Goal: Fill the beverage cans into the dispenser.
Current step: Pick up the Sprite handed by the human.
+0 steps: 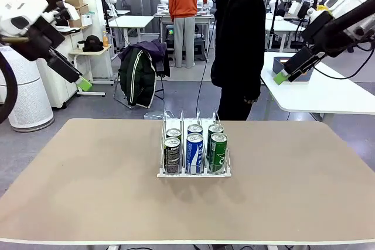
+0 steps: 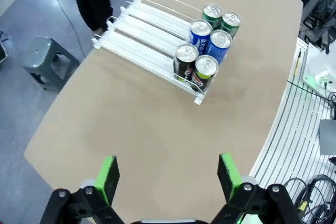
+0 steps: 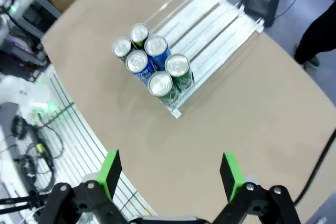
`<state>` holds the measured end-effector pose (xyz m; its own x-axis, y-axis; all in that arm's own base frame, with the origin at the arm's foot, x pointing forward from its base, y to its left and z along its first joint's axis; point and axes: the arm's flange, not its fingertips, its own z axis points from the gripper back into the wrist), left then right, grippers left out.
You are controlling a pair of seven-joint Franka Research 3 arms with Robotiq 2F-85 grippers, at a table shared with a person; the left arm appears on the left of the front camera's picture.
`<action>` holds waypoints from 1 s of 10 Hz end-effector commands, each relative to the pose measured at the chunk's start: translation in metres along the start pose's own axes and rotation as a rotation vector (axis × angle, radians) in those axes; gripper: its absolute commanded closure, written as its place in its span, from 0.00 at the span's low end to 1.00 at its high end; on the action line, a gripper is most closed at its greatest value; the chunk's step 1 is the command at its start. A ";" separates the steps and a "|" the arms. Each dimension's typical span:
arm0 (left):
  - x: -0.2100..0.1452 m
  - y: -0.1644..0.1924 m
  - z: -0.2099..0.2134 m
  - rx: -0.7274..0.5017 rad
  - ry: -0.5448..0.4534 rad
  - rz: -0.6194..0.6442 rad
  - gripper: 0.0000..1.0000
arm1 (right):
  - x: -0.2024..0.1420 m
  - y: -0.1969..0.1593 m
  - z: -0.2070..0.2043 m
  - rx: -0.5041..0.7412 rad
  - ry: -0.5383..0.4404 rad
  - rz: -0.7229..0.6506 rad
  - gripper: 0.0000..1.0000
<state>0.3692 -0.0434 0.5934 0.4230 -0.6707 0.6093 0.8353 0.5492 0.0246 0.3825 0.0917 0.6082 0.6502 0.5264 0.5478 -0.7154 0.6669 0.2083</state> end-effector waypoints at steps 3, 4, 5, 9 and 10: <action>0.000 0.000 0.000 0.000 0.000 0.000 0.00 | 0.000 0.000 0.000 0.000 0.000 0.000 0.00; 0.000 0.000 0.000 0.000 0.000 0.000 0.00 | 0.000 0.000 0.000 0.000 0.000 0.000 0.00; 0.000 0.000 0.000 0.000 0.000 0.000 0.00 | 0.000 0.000 0.000 0.000 0.000 0.000 0.00; 0.017 -0.003 0.033 -0.014 -0.118 0.090 0.00 | 0.017 0.008 0.019 0.054 -0.075 0.056 0.00; 0.021 -0.003 0.047 -0.042 -0.141 0.091 0.00 | 0.027 0.008 0.029 0.078 -0.106 0.037 0.00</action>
<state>0.3617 -0.0410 0.6310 0.4393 -0.5830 0.6835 0.8082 0.5886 -0.0175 0.3813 0.0964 0.6372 0.6127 0.5029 0.6097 -0.7341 0.6480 0.2032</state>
